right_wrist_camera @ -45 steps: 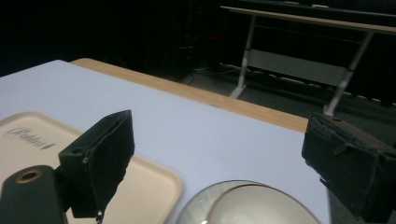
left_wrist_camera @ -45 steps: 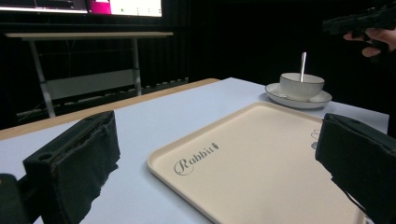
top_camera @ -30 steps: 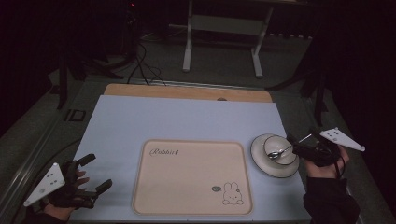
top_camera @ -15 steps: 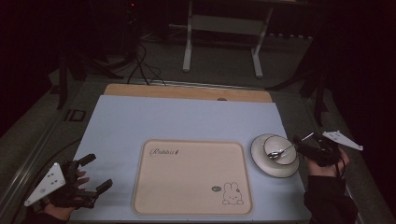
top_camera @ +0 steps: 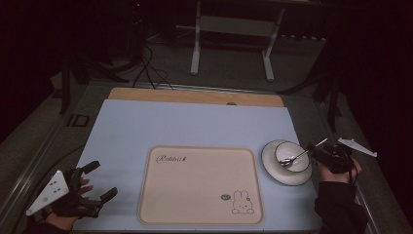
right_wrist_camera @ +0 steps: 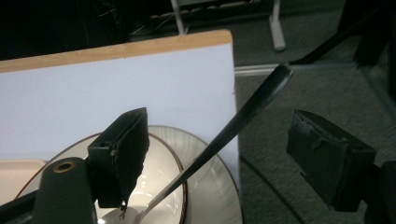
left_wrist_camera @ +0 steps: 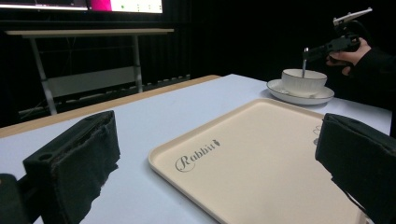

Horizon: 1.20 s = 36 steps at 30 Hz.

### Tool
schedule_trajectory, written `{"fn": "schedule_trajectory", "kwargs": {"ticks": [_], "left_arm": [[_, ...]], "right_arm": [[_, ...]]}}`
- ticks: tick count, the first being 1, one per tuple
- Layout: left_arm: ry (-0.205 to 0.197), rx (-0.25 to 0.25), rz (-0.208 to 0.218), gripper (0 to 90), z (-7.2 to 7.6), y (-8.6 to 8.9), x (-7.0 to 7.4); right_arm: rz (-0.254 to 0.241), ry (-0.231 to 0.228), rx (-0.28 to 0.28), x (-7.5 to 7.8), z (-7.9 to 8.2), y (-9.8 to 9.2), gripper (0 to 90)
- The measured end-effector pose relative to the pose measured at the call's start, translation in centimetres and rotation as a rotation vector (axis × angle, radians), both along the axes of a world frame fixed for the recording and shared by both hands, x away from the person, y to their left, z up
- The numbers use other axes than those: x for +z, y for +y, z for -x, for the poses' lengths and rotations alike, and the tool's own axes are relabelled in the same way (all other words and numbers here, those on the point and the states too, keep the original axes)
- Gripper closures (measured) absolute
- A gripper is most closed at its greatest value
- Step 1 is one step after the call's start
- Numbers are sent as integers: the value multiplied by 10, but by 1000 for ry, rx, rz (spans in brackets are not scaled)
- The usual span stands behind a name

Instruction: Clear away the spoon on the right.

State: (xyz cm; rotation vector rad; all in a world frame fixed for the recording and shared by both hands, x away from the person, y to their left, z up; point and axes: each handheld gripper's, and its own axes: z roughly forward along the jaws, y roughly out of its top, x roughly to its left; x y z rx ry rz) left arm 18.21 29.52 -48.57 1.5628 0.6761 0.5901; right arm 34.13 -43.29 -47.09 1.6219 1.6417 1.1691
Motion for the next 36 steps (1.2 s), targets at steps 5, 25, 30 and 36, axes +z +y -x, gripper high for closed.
{"fn": "schedule_trajectory", "kwargs": {"ticks": [5,25,30,36], "left_arm": [[-2,0,-5,0,0,-1,0],[-4,4,-14,0,2,0,0],[-4,6,-13,0,2,0,0],[-4,4,-13,0,2,0,0]], "right_arm": [[-55,26,4,-7,-6,-4,254],[-269,24,85,-10,-13,-13,852],[-286,10,104,-5,-13,-11,875],[-278,-5,161,6,-14,1,898]]}}
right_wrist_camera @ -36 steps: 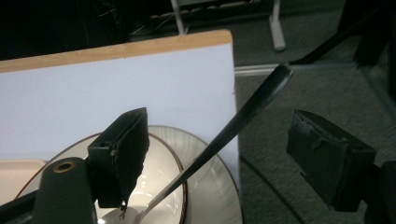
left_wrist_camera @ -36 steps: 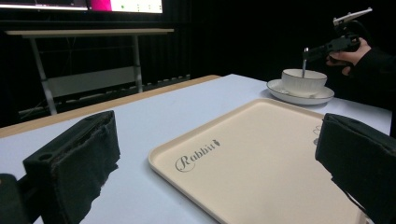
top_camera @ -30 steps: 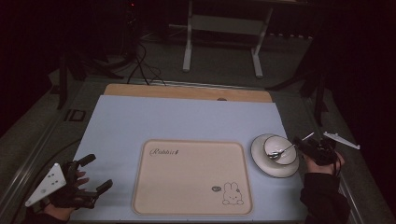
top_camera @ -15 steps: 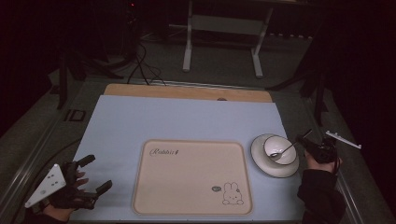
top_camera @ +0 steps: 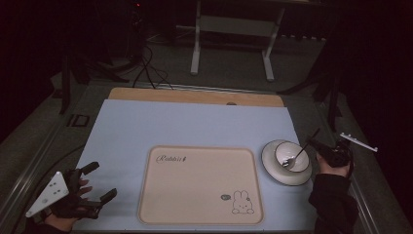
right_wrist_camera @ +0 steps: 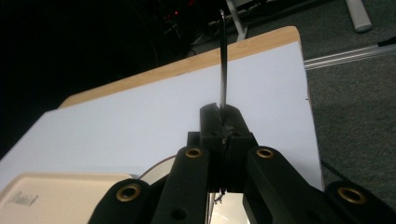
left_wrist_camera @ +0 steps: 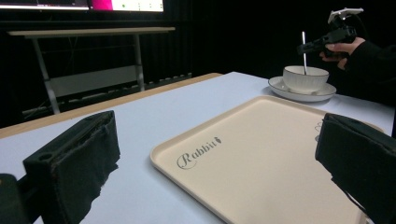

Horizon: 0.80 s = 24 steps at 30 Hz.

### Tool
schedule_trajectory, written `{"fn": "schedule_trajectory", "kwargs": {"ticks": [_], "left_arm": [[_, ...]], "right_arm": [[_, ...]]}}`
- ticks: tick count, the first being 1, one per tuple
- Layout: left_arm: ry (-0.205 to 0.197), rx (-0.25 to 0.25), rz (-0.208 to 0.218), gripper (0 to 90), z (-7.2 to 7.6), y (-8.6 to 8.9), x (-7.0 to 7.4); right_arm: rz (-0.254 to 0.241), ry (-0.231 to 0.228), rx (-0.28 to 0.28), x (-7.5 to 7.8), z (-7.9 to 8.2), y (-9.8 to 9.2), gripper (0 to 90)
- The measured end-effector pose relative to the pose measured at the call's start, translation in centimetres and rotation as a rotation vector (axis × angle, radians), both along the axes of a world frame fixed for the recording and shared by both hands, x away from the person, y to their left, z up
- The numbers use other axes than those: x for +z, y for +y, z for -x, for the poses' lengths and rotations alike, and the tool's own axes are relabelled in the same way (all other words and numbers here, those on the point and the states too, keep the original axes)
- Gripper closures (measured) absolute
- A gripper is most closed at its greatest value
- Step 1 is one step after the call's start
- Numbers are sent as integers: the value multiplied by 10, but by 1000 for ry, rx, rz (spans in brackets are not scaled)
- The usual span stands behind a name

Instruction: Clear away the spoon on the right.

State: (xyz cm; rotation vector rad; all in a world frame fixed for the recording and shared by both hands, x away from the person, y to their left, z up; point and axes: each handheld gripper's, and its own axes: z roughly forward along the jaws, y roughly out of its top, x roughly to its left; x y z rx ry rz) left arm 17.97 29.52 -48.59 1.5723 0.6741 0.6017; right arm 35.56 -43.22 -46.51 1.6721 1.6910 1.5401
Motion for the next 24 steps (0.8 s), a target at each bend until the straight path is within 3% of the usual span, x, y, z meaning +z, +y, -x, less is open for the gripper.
{"fn": "schedule_trajectory", "kwargs": {"ticks": [11,24], "left_arm": [[2,-2,-3,0,0,0,0],[3,-5,-2,0,0,-1,0]], "right_arm": [[48,-13,49,9,0,12,900],[67,-52,86,34,4,15,900]]}}
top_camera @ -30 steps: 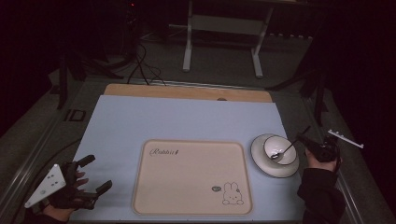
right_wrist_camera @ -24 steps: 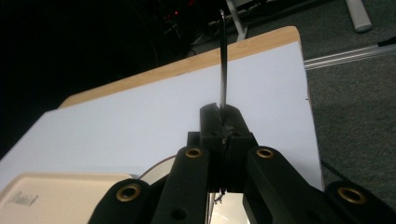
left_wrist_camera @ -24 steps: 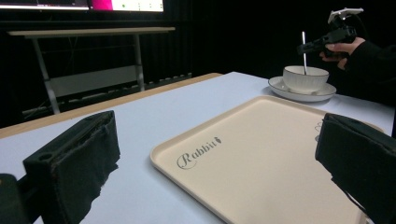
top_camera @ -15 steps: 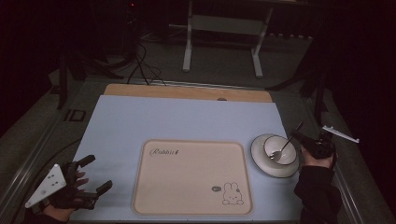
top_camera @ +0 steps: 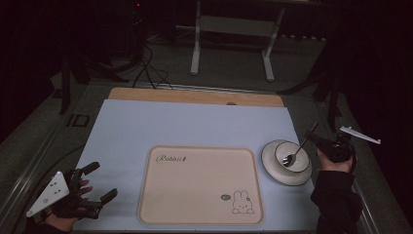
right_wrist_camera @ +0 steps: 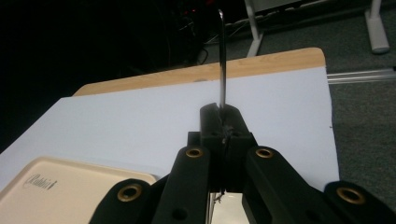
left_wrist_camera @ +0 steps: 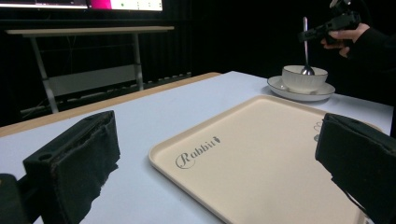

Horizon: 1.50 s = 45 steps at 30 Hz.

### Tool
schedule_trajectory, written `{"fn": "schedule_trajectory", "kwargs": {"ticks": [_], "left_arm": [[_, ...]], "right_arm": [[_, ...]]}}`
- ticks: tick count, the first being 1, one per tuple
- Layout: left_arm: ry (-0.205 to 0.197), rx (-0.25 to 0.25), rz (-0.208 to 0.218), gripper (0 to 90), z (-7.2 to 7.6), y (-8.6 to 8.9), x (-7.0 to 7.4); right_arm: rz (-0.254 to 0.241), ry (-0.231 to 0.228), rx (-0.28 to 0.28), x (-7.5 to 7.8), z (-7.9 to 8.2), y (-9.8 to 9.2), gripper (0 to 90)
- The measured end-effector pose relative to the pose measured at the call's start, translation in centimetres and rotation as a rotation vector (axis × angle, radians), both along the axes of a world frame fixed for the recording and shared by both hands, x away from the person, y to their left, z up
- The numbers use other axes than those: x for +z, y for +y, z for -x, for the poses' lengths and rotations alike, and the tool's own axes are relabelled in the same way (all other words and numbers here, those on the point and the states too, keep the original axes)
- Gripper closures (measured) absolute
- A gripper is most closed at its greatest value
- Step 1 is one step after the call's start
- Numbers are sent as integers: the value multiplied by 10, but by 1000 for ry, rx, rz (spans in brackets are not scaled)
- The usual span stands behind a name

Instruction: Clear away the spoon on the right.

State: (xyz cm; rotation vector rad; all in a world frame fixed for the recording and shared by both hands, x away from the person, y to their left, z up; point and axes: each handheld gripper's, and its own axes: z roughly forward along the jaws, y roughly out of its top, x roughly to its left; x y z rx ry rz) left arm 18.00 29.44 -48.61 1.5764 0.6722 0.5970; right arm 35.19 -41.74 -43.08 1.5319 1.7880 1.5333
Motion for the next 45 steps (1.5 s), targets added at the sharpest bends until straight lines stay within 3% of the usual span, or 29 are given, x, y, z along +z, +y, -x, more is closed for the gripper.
{"fn": "schedule_trajectory", "kwargs": {"ticks": [13,15,23,28,35,45], "left_arm": [[-1,-2,0,0,0,0,0],[-1,-1,0,0,0,0,0],[-2,-2,-1,0,0,-1,0],[-2,-4,-1,0,0,-1,0],[-1,-5,-4,0,-1,-1,0],[-3,-5,-7,0,-1,-2,0]], "right_arm": [[8,-9,84,17,0,19,900],[36,-15,112,21,0,28,900],[63,-44,112,31,0,34,900],[88,-69,118,47,-1,36,900],[92,-95,142,63,0,42,900],[56,-97,236,75,-1,66,900]]}}
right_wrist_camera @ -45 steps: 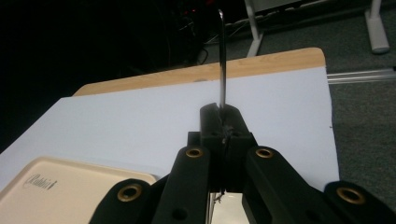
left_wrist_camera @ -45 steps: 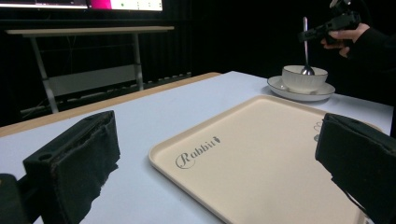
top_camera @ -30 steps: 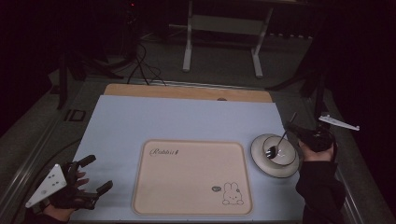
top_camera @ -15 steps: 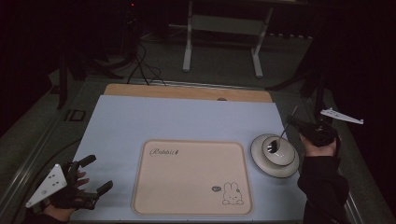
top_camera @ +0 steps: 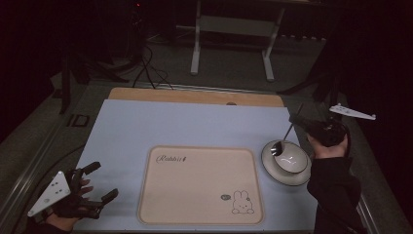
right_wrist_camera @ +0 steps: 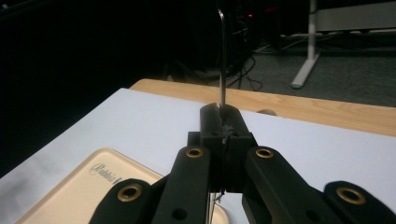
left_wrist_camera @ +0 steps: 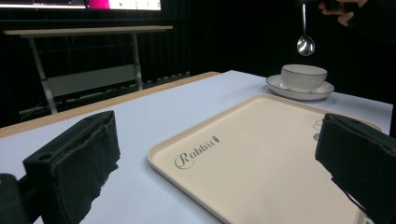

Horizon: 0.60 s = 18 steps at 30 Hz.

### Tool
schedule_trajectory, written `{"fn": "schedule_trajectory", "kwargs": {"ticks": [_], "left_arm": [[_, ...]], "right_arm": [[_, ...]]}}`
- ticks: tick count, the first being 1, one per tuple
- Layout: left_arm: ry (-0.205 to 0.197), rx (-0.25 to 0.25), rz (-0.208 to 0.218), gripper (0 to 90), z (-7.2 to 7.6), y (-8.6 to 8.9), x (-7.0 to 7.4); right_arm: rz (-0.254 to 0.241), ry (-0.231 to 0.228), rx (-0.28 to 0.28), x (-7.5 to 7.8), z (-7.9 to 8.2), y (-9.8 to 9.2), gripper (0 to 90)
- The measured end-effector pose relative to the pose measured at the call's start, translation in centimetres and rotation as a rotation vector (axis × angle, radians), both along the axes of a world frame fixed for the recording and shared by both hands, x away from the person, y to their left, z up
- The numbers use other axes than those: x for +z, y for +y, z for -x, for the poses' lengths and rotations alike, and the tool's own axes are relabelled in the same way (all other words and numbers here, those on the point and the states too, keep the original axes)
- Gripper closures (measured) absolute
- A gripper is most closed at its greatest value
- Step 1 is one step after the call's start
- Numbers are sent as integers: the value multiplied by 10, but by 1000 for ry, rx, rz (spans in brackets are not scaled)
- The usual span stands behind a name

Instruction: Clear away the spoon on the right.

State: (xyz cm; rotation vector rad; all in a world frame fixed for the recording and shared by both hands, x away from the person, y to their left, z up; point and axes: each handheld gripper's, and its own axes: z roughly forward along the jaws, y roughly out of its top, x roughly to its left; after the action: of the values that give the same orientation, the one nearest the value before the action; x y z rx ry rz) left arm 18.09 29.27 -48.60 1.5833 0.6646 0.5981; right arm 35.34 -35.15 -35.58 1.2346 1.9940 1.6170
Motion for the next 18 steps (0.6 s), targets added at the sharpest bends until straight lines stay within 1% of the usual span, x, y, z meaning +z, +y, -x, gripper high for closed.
{"fn": "schedule_trajectory", "kwargs": {"ticks": [3,4,5,10,13,14,15,18], "left_arm": [[0,1,-1,0,0,0,0],[0,1,-1,0,0,0,0],[0,0,-2,0,0,0,0],[0,1,-3,0,0,0,0],[0,0,-3,0,0,0,0],[0,0,-3,0,0,0,0],[-1,0,-4,0,0,0,0],[-2,-1,-5,0,0,0,0]], "right_arm": [[-12,7,40,1,0,10,900],[-5,7,49,1,1,14,900],[-12,11,67,1,1,18,900],[-15,23,127,-1,1,34,900],[-29,39,182,-6,1,46,900],[-29,39,182,-6,1,46,900],[-35,46,212,-11,1,55,900],[-38,66,248,-18,1,64,900]]}}
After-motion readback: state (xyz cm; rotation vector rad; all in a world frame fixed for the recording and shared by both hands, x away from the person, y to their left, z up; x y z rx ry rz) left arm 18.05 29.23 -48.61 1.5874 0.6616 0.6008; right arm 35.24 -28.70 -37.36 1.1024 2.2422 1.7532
